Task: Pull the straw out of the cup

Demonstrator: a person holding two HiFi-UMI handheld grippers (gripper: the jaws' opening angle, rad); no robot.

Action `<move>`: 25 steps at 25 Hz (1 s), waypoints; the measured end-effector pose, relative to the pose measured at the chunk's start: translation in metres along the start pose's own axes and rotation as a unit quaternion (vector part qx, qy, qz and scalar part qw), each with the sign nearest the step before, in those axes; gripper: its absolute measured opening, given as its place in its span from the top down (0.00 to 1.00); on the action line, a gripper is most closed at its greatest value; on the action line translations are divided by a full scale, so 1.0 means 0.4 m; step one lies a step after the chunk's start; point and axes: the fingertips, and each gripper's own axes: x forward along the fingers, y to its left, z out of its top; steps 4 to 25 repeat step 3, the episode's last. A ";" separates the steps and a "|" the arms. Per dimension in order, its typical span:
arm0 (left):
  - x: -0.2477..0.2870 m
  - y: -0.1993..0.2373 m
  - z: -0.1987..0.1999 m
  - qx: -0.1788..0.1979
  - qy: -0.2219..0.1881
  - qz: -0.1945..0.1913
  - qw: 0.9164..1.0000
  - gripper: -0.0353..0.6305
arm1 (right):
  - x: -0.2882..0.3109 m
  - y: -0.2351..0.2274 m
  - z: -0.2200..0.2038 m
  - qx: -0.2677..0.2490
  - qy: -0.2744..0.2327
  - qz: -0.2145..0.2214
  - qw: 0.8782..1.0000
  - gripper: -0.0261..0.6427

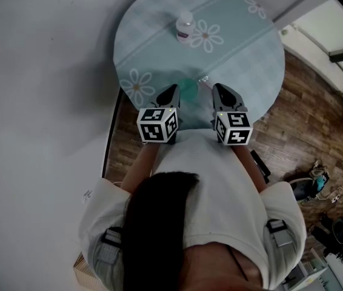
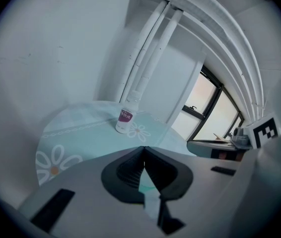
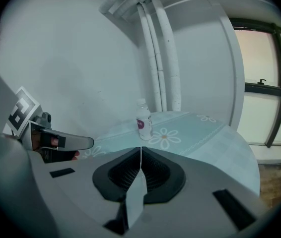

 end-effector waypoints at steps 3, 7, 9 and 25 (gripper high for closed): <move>0.000 0.003 -0.002 -0.002 0.000 0.000 1.000 0.93 | 0.002 0.000 -0.002 0.003 -0.001 0.003 1.000 0.91; 0.000 0.003 -0.002 -0.002 0.000 0.000 1.000 0.93 | 0.002 0.000 -0.002 0.003 -0.001 0.003 1.000 0.91; 0.000 0.003 -0.002 -0.002 0.000 0.000 1.000 0.93 | 0.002 0.000 -0.002 0.003 -0.001 0.003 1.000 0.91; 0.000 0.003 -0.002 -0.002 0.000 0.000 1.000 0.93 | 0.002 0.000 -0.002 0.003 -0.001 0.003 1.000 0.91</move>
